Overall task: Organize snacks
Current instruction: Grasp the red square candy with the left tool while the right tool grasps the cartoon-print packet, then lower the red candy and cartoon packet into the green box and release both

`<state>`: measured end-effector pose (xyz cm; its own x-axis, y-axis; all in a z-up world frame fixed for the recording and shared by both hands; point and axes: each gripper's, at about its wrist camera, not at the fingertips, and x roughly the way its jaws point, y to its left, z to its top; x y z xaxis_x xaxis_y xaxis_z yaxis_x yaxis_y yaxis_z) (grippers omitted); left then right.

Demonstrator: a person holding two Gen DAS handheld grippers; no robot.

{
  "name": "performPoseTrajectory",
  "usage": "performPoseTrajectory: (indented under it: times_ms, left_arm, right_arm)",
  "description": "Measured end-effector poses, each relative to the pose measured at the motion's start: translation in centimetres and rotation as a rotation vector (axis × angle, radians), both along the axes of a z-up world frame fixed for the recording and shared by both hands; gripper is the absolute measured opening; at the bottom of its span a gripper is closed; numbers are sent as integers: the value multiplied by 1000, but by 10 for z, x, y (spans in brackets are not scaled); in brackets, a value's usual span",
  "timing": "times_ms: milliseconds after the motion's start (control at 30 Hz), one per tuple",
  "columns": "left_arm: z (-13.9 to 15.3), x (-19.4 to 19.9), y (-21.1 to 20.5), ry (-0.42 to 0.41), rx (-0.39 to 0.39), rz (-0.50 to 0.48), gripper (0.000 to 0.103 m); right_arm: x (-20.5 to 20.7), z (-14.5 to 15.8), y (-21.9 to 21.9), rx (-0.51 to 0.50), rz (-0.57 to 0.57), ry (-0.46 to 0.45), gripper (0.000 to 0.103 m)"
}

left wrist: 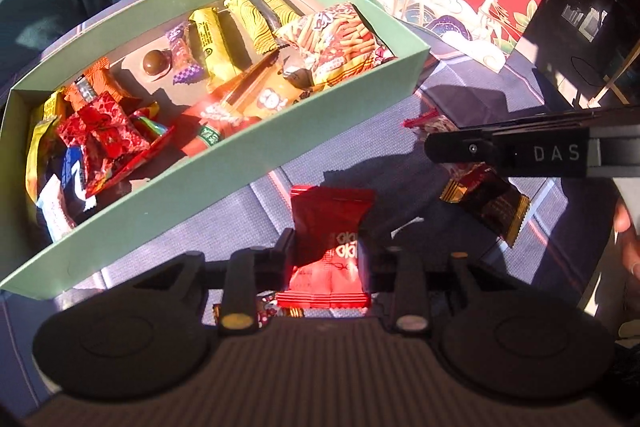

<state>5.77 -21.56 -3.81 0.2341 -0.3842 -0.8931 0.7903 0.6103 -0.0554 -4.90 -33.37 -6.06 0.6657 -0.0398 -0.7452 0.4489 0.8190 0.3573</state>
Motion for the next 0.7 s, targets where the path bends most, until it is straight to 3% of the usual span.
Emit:
performPoseTrajectory:
  times_ms: [267,367,700]
  left_arm:
    - [40,38,28,-56,-100,158,31]
    - [43,61,38,-62,-109,230,31]
    - [39,124,31,-91,-119,304,31]
  right_arm:
    - [23,45,9,-1,59,-84,27]
    - [43,56,13,-14,79,-99,27]
    - [123,66,8,-45,80,-80,27]
